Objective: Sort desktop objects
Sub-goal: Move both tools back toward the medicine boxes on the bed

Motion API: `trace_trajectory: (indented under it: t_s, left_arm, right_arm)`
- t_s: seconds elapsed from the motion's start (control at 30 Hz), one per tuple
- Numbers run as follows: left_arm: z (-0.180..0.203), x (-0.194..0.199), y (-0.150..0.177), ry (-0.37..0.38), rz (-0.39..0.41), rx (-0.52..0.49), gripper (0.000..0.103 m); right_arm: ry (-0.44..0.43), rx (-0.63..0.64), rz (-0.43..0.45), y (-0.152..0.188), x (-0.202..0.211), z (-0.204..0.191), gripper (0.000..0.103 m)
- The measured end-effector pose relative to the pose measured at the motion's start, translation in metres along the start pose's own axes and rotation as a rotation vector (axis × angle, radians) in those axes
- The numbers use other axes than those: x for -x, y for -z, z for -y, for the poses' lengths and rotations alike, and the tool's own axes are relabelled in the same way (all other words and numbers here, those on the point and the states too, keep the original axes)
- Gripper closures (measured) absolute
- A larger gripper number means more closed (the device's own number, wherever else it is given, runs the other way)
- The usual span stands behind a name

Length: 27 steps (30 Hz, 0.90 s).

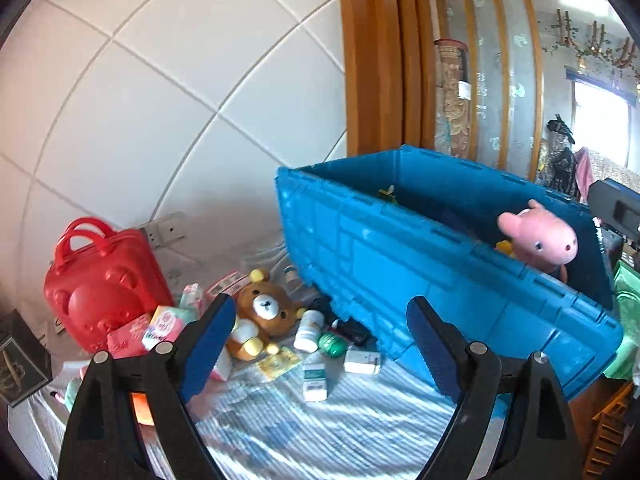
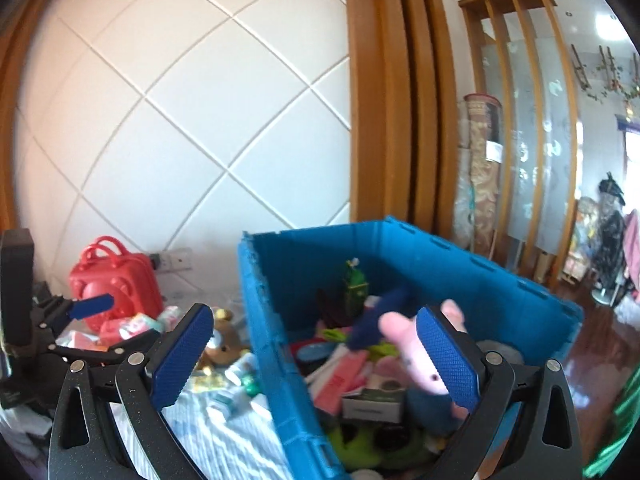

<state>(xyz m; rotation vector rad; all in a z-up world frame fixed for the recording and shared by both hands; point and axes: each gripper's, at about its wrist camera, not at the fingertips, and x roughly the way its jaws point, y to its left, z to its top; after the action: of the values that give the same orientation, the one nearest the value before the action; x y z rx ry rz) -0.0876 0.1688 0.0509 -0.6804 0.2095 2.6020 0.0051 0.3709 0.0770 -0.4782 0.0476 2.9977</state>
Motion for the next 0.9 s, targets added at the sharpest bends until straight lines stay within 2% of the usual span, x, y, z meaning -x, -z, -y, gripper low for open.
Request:
trace_trajectory:
  t_s: [0.13,0.27,0.4,0.57,0.7,0.83,0.9]
  left_arm:
    - [-0.047,-0.014,0.035,-0.068,-0.081,0.05,0.015]
    - [-0.09,-0.029,0.072,-0.126,-0.163,0.105,0.015]
    - [-0.116,-0.053,0.105,-0.145,-0.237,0.139,0.015]
    - [-0.115,-0.103,0.132,-0.064,-0.327,0.135,0.016]
    - [-0.102,-0.154,0.152,-0.018,-0.413,0.101,0.02]
    - [-0.073,-0.196,0.158,0.056,-0.442,0.034,0.02]
    - [-0.055,-0.216,0.156,0.111,-0.445,0.014,0.02]
  right_arm:
    - [-0.095,0.01,0.002,0.014,-0.014,-0.046,0.0]
    - [-0.162,-0.007,-0.047,0.037,-0.039,-0.085,0.0]
    - [-0.173,-0.038,-0.104,0.074,-0.064,-0.116,0.0]
    - [-0.15,-0.101,-0.194,0.126,-0.092,-0.13,0.0]
    - [-0.133,-0.151,-0.338,0.175,-0.125,-0.128,0.0]
    - [-0.037,-0.207,-0.462,0.23,-0.158,-0.112,0.0]
    - [0.027,-0.247,-0.483,0.249,-0.168,-0.098,0.0]
